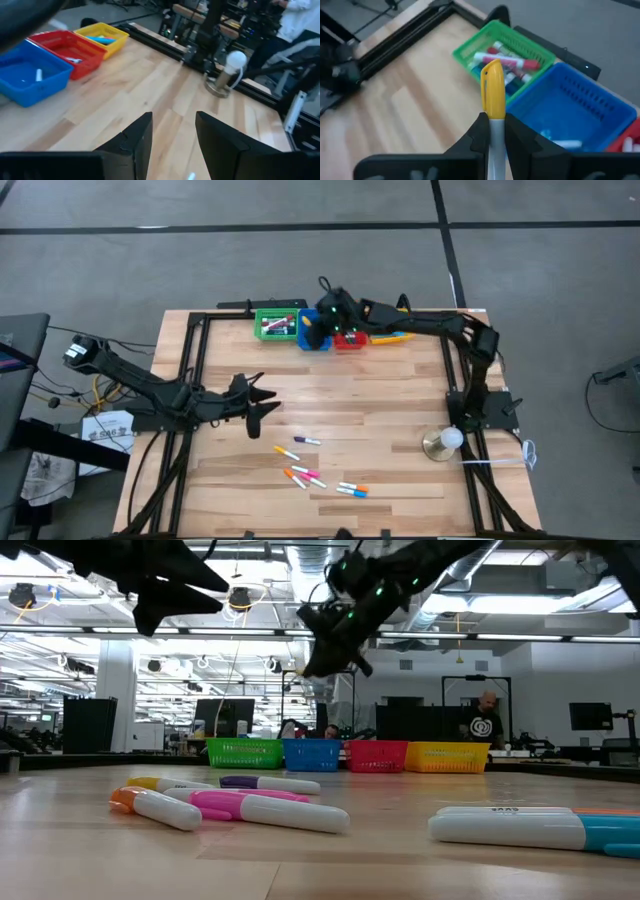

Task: Pick & Place Markers
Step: Put the top small yellow highlighter pen into the blue bin

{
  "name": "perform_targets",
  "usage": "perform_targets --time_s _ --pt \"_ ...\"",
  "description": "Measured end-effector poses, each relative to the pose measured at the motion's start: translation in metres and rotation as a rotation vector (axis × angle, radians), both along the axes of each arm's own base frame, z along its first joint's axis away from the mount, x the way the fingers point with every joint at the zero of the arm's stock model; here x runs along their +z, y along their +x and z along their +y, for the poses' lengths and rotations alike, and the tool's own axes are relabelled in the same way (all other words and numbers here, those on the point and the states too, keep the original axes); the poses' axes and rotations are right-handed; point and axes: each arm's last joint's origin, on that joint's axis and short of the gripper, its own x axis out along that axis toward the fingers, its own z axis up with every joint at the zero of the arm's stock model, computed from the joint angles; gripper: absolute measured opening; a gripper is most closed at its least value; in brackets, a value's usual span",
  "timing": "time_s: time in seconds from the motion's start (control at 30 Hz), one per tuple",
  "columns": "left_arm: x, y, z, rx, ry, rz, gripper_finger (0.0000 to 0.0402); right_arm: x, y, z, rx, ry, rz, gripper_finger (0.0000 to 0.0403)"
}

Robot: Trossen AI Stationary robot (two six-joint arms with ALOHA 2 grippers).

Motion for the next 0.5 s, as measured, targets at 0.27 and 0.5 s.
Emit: perform_targets --time_s 0.27,0.5 --pt "-0.001 0.003 0.012 0.06 0.005 0.007 0.0149 -0.034 0.01 -0.05 -0.063 0.036 0.084 0.0041" --pt "-0.002 0.004 0.017 0.085 0.004 0.011 0.0149 -0.04 0.009 -0.054 -0.035 0.021 0.145 0.0096"
